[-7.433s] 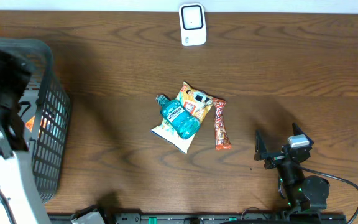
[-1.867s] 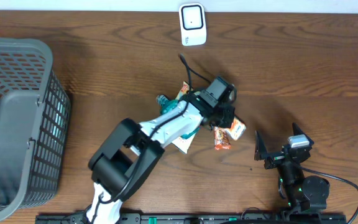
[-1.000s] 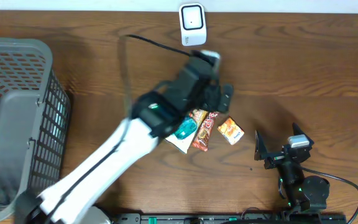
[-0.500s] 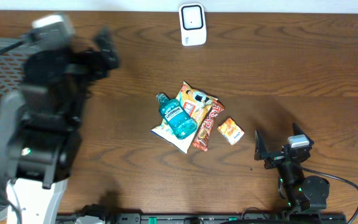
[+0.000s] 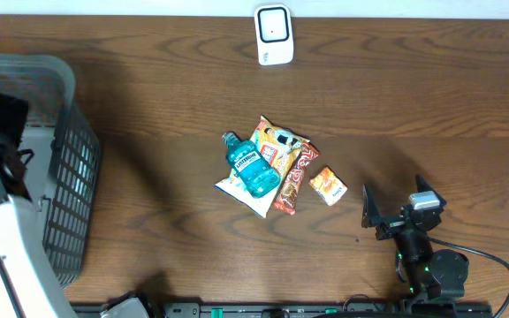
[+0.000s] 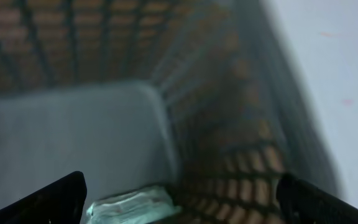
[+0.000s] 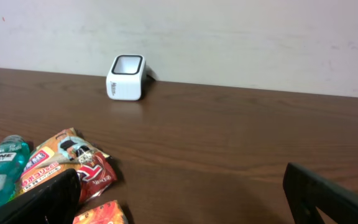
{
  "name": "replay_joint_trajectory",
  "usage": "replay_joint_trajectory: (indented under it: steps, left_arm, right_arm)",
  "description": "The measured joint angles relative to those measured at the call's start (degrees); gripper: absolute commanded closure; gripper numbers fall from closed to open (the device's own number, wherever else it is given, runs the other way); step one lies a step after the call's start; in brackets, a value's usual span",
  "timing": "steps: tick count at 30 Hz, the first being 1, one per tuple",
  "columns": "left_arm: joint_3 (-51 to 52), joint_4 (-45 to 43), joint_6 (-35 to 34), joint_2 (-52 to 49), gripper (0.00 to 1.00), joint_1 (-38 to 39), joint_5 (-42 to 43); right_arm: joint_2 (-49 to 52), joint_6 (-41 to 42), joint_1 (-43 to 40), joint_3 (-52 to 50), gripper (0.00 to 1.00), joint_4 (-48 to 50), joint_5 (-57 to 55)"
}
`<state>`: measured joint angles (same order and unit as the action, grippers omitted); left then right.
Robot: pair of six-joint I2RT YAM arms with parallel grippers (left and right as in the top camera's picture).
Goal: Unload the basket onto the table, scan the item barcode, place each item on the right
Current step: 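Reach the left gripper into the basket and grasp the green-white wipe pack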
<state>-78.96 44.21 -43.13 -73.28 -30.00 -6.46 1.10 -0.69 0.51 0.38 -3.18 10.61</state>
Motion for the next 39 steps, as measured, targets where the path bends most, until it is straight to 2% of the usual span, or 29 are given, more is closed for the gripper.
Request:
replay_joint_trajectory:
  steps: [4,7,9,15,25,39]
  left_arm:
    - [0.00,0.50,-4.66,-6.10,0.02,-3.02,5.20]
    - [-0.02,1.33,-6.12,-11.96,0.02,-4.55,12.83]
    - [-0.02,1.53,-4.44,-14.84,0.02,-4.98,16.74]
    - [-0.02,5.51,6.88,-21.59,0.02,-5.20,24.50]
    - [-0.02,12.96,8.57,-26.93,0.02,-5.62,28.00]
    - [0.52,19.63,2.99,-27.69,0.02,-6.75,28.83]
  right_arm:
    - [0.00,0.00,0.00,0.00,0.01,-0.02,0.00]
    - [0.00,0.00,0.00,0.00,0.01,-0.02,0.00]
    - [0.00,0.00,0.00,0.00,0.01,0.00,0.00]
    - [0.00,0.00,0.00,0.00,0.01,-0.02,0.00]
    - [0.00,0.00,0.00,0.00,0.01,-0.02,0.00]
    - [0.00,0.00,0.00,0.00,0.01,0.00,0.00]
